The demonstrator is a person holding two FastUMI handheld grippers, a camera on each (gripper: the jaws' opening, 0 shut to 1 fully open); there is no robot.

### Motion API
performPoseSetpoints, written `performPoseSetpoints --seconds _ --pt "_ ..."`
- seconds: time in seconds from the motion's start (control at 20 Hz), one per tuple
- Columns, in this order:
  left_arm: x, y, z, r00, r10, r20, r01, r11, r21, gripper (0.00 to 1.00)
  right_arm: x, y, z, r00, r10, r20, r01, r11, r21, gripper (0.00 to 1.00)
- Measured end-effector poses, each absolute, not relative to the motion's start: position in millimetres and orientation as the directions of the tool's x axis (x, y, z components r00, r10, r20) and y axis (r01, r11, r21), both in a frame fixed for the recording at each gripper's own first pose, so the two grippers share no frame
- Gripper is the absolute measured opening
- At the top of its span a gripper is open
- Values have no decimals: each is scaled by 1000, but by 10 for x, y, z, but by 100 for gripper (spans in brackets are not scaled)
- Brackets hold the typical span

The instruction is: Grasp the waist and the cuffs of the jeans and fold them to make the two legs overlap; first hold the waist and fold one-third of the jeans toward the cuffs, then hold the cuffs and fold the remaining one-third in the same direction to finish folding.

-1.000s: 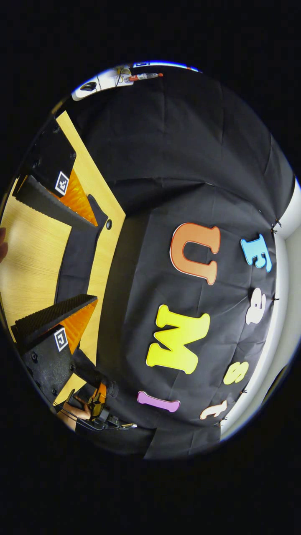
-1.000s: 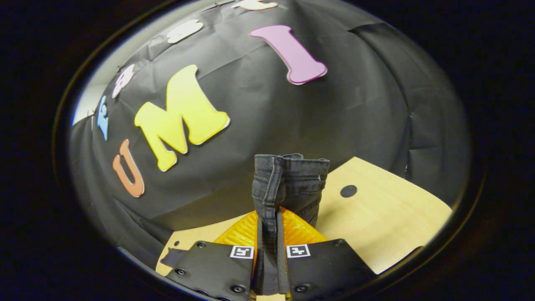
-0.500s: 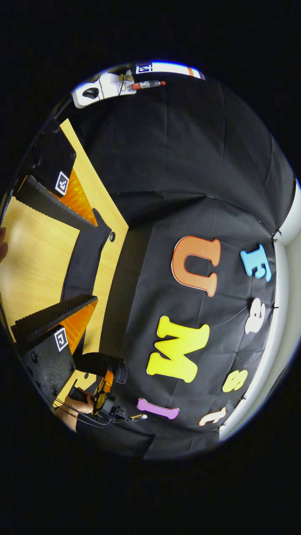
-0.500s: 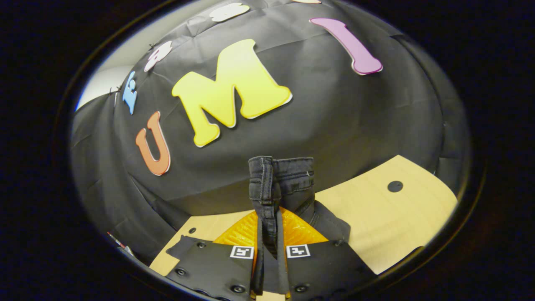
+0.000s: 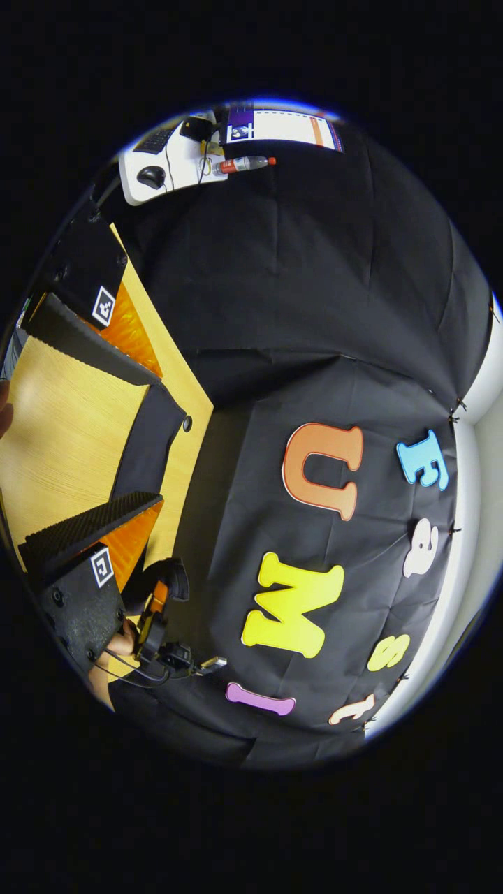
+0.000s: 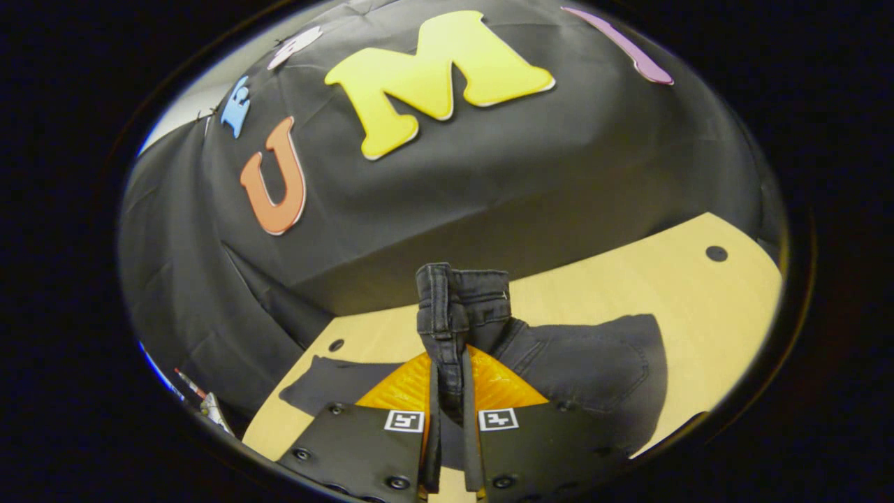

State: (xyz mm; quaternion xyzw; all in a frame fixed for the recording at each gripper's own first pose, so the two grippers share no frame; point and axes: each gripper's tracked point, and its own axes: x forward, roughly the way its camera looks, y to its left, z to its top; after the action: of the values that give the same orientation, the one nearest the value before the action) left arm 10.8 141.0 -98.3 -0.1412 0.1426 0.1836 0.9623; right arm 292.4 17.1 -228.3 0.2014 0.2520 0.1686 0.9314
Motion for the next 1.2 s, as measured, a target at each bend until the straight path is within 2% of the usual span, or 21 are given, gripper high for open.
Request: performPoseSetpoints --seconds 0.2,0.25,0.3,0.4,0.45,0.5,0.7,0.75,0.95,1.0,1.1,1.2 --pt "76 1439 -1003 888 319 -331 -402 888 -222 98 2844 386 -2591 805 397 -441 -211 886 412 14" --pt "85 1435 -997 888 319 -331 -403 887 -225 98 2817 422 -2658 806 387 -447 -212 895 392 10" --pt "77 1427 -982 889 319 -329 -403 886 -228 98 2787 456 -2736 807 377 -454 -215 905 367 14" --pt "91 1433 -962 891 319 -323 -402 885 -234 98 2704 531 -2933 805 352 -478 -220 925 311 14" --pt "91 1430 -964 892 317 -323 -400 886 -236 98 2683 567 -3021 801 347 -487 -216 927 306 19" --pt "90 1435 -953 891 318 -324 -402 885 -235 99 2660 586 -3082 798 345 -494 -214 929 302 14" --pt "48 1424 -966 888 321 -329 -406 882 -239 99 2605 662 -3291 786 331 -522 -219 939 265 10" --pt "50 1427 -975 888 320 -330 -406 882 -240 99 2597 672 -3341 779 331 -532 -221 940 261 16" --pt "103 1400 -1008 892 308 -331 -397 885 -244 98 2570 735 -3368 754 368 -544 -245 926 287 25" --pt "135 1392 -1031 893 301 -334 -390 888 -242 99 2530 780 -3356 744 388 -545 -260 918 299 33" --pt "243 1366 -1094 897 283 -341 -372 898 -236 99 2462 897 -3296 714 451 -536 -310 889 337 60" --pt "370 1338 -1147 900 261 -348 -355 903 -241 99 2389 909 -3242 707 457 -540 -333 888 317 87"
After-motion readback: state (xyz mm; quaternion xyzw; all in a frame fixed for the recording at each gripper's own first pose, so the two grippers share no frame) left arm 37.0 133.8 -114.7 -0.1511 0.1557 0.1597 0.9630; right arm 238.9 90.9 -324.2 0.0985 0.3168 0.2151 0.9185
